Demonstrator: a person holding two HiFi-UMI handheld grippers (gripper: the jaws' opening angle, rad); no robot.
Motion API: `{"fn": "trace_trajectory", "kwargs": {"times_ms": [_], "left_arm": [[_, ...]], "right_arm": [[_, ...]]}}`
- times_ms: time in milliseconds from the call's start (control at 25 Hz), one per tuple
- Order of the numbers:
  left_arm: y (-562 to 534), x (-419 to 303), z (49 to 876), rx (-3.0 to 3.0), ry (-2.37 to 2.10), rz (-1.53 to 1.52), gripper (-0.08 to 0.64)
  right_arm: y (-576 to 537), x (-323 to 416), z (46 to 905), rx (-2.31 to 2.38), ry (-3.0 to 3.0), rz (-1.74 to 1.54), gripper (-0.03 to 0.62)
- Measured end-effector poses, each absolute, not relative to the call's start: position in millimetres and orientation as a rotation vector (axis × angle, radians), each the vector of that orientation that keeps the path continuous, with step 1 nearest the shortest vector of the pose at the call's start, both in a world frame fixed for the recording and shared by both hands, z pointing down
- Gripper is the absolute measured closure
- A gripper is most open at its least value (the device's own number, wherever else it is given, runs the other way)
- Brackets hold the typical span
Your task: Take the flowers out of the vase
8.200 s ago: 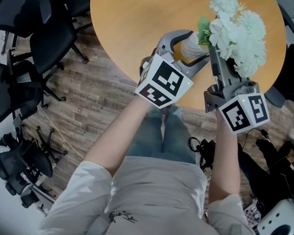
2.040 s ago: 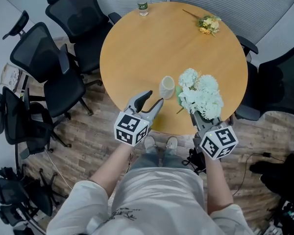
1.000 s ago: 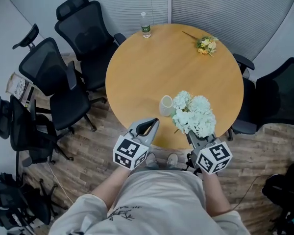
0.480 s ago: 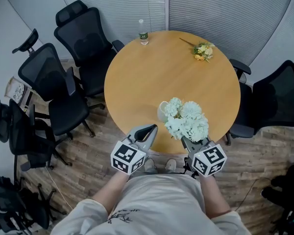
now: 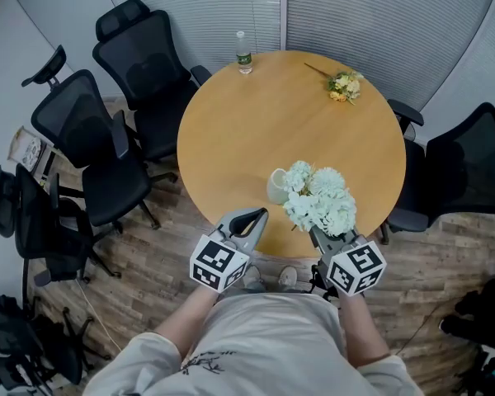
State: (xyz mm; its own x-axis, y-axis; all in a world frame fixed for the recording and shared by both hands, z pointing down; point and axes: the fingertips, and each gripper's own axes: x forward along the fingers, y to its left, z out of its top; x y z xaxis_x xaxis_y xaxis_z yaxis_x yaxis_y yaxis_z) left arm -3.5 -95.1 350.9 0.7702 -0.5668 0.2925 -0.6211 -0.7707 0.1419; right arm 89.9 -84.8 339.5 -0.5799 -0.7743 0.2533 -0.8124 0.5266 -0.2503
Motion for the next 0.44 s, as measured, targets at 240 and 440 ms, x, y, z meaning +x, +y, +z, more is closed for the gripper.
{"fn": "trace_trajectory", "kwargs": {"times_ms": [240,440], "left_arm": [[-96.2,-2.2,350.8,2.738,-0.919,0.341,0.551],[-95.6,-2.9,351.8,2.740,-0.920,0.341,0.551]], "right_arm": [[-86.1,91.6,338.4,1.393,-2.647,0.530,0.546],[-84.4,91.7,340.0,1.396,-2.647,0.531,0.546]]}}
